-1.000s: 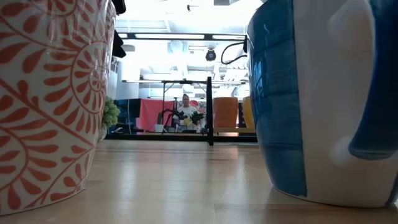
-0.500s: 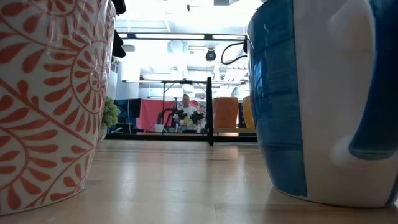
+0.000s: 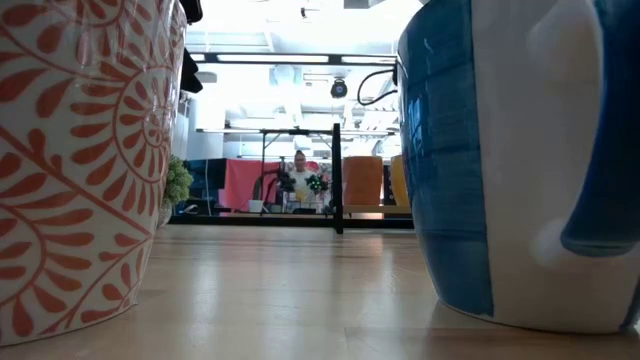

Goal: Place coffee mugs
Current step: Adjust the yellow mug, then put the red patterned mug on the shelf

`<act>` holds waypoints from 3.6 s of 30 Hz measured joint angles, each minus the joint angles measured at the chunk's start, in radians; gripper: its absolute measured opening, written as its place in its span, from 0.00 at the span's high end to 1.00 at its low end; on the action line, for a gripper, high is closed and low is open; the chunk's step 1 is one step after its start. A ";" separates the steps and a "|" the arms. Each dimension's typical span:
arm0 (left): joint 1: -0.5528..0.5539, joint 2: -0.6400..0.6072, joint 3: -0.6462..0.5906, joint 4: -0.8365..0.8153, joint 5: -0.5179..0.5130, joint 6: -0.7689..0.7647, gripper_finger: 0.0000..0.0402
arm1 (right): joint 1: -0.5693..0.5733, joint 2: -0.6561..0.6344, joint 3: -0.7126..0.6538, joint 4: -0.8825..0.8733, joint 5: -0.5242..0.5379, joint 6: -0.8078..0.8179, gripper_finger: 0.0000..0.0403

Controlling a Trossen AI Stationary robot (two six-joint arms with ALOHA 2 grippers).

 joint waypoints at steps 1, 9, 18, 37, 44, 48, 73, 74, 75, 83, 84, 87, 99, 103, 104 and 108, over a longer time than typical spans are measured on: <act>0.000 0.000 0.000 0.000 0.000 0.000 0.70 | -0.004 0.000 0.000 0.000 -0.011 0.005 1.00; 0.000 0.000 0.000 0.000 0.000 0.008 0.70 | -0.007 0.006 0.000 0.008 -0.001 0.048 1.00; 0.000 0.000 0.000 0.000 0.000 0.007 0.70 | -0.007 0.056 0.000 0.006 -0.016 0.038 1.00; 0.000 0.000 0.000 -0.001 0.000 0.011 0.70 | 0.002 0.058 0.000 0.015 -0.053 -0.063 1.00; 0.000 0.000 0.000 -0.001 0.000 0.002 0.70 | 0.013 0.058 0.000 0.014 -0.071 -0.088 1.00; 0.000 0.000 0.000 -0.001 0.000 0.002 0.70 | 0.026 0.058 0.000 0.014 -0.071 -0.092 1.00; 0.000 0.000 0.000 -0.008 -0.004 0.033 0.70 | 0.085 -0.228 -0.001 -0.306 -0.060 -0.064 1.00; 0.000 0.000 0.000 -0.008 -0.010 0.039 0.70 | 0.103 -0.265 -0.001 -0.306 -0.073 -0.062 1.00; 0.000 0.000 0.000 -0.007 -0.015 0.047 0.70 | 0.122 -0.296 -0.001 -0.305 -0.102 -0.063 1.00; 0.000 0.000 0.000 -0.005 -0.027 0.044 0.70 | 0.405 -0.534 -0.117 -0.115 -0.180 0.001 1.00; 0.000 0.000 0.000 -0.004 -0.027 0.036 0.70 | 0.439 -0.576 -0.165 -0.066 -0.186 0.024 1.00; 0.000 0.000 0.000 0.002 -0.027 0.026 0.70 | 0.525 -0.707 -0.332 0.057 -0.180 0.104 1.00; 0.000 0.000 0.000 0.001 -0.027 0.026 0.70 | 0.763 -0.882 -0.801 0.329 -0.103 0.288 1.00; 0.000 0.000 0.000 0.001 -0.028 0.026 0.70 | 0.775 -0.864 -0.863 0.332 -0.089 0.263 1.00; 0.000 0.000 0.000 0.001 -0.029 0.026 0.70 | 0.771 -0.862 -0.869 0.341 -0.087 0.262 1.00; 0.000 0.000 0.000 0.001 -0.049 0.026 0.70 | 0.753 -0.852 -0.867 0.349 -0.084 0.244 1.00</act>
